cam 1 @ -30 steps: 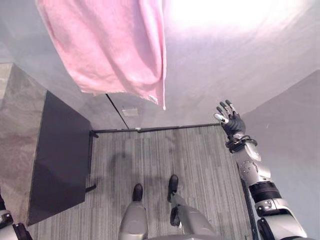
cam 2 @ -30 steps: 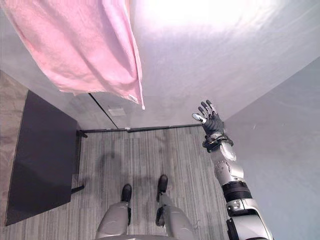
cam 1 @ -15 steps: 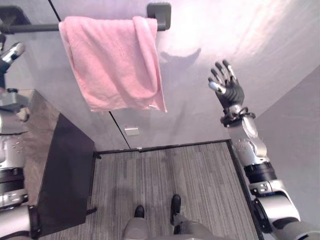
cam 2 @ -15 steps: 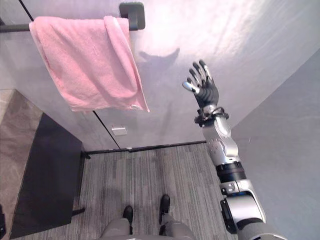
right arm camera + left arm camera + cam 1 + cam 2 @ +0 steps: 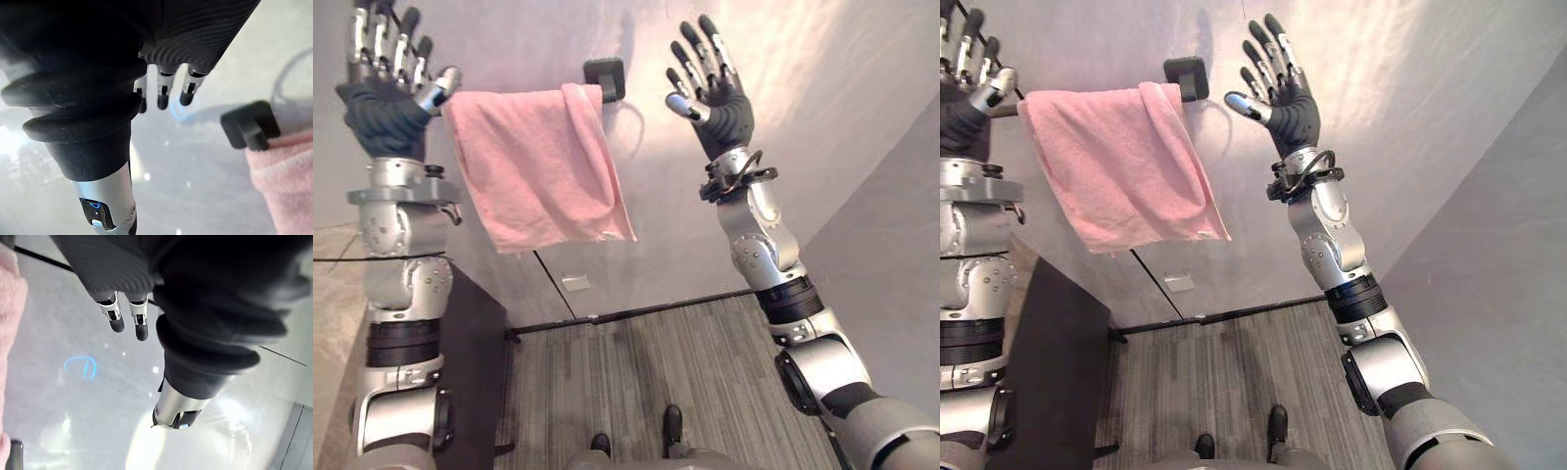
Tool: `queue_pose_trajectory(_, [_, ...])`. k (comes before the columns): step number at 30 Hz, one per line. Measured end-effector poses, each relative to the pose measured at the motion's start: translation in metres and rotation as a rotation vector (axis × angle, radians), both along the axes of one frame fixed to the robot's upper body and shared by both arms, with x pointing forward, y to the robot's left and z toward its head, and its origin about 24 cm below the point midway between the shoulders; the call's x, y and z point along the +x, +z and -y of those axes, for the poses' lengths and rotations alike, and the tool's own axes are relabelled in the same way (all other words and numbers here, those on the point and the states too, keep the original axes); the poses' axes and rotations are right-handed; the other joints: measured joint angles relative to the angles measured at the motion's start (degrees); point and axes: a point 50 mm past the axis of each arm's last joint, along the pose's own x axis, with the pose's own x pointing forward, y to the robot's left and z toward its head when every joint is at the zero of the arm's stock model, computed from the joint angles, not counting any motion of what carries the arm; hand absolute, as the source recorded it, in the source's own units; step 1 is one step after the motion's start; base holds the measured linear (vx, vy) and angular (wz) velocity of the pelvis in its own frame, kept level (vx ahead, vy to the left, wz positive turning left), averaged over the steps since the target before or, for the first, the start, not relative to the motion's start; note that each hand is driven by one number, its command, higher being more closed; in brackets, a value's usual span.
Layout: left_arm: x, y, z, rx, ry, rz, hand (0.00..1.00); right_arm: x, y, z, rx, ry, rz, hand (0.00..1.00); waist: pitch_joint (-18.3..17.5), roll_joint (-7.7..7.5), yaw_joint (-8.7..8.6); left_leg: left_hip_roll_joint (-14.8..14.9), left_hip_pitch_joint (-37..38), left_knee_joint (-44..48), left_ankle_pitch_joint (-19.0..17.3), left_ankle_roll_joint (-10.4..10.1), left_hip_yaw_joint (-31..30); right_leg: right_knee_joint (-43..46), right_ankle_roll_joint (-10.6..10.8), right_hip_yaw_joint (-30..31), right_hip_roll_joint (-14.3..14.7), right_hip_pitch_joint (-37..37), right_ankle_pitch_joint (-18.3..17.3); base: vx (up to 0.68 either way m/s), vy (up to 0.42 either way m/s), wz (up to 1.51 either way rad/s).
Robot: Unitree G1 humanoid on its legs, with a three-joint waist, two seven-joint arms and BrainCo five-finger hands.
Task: Organize washtable
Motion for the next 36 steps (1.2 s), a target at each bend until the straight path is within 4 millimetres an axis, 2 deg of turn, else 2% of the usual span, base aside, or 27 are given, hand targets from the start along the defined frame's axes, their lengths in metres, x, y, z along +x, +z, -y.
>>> queue_pose_trajectory(5, [0.005, -0.009, 0.015, 0.042, -0.094, -0.036, 0.00, -0.007, -0.004, -0.028, -0.069, 0.104, 0.012, 0.00, -0.23, 0.15, -0.04, 0.06, 1.09, -1.88, 1.10, -0.23, 0.41, -0.02, 0.29, -0.22, 0.07, 0.17, -0.57, 0.00, 0.056, 0.00])
queue_pose_trajectory(10, [0.011, -0.023, 0.036, 0.069, -0.198, -0.090, 0.00, -0.023, 0.005, -0.076, -0.135, 0.274, 0.073, 0.00, -0.24, 0.16, -0.04, 0.43, 1.18, -2.16, 1.23, -0.45, 1.03, -0.02, 0.07, -0.01, 0.42, -0.21, -0.79, 0.01, 0.050, -0.05])
queue_pose_trajectory(12, [0.012, -0.026, 0.039, 0.077, -0.215, -0.097, 0.00, -0.025, 0.002, -0.087, -0.161, 0.303, 0.065, 0.00, -0.26, 0.14, -0.01, 0.51, 1.19, -2.22, 1.22, -0.47, 1.20, -0.02, 0.08, 0.21, 0.48, -0.35, -0.79, 0.02, 0.050, -0.06])
queue_pose_trajectory(14, [0.013, -0.029, 0.043, 0.086, -0.229, -0.113, 0.00, -0.027, -0.002, -0.091, -0.188, 0.326, 0.068, 0.00, -0.26, 0.13, 0.00, 0.50, 1.19, -2.22, 1.19, -0.49, 1.20, -0.02, 0.15, 0.21, 0.47, -0.34, -0.84, 0.03, 0.068, -0.02])
queue_pose_trajectory(22, [0.018, -0.042, 0.035, 0.059, -0.206, -0.170, 0.00, -0.031, -0.013, -0.098, -0.285, 0.370, 0.064, 0.00, -0.23, -0.33, 0.01, 0.48, -0.25, -2.20, 1.17, -0.48, 1.44, -0.01, -0.03, 0.54, 0.52, -1.80, -0.36, 0.01, 0.069, -0.01])
queue_pose_trajectory(26, [0.022, -0.047, 0.029, 0.023, -0.173, -0.196, 0.00, -0.031, -0.010, -0.097, -0.294, 0.368, 0.076, 0.00, 0.51, -1.52, 0.02, 0.46, -1.94, -1.50, 1.17, -0.47, 1.44, 0.01, -0.47, 0.73, 0.56, -3.13, 0.34, 0.00, 0.073, -0.01])
queue_pose_trajectory(30, [0.022, -0.044, 0.024, -0.014, -0.149, -0.181, 0.00, -0.030, -0.007, -0.097, -0.295, 0.363, 0.087, 0.00, 1.85, -2.74, 0.04, 0.49, -2.66, -0.80, 1.16, -0.47, 1.23, 0.00, -0.54, 0.62, 0.54, -3.43, 0.49, -0.01, 0.065, 0.02])
queue_pose_trajectory(36, [0.019, -0.035, 0.012, -0.080, -0.117, -0.130, 0.00, -0.029, 0.002, -0.090, -0.263, 0.339, 0.106, 0.00, 4.19, -2.78, 0.50, 0.50, -3.94, -0.14, 1.17, -0.49, 0.87, -0.01, 0.22, 0.13, 0.42, -4.30, -0.12, 0.00, 0.078, 0.04])
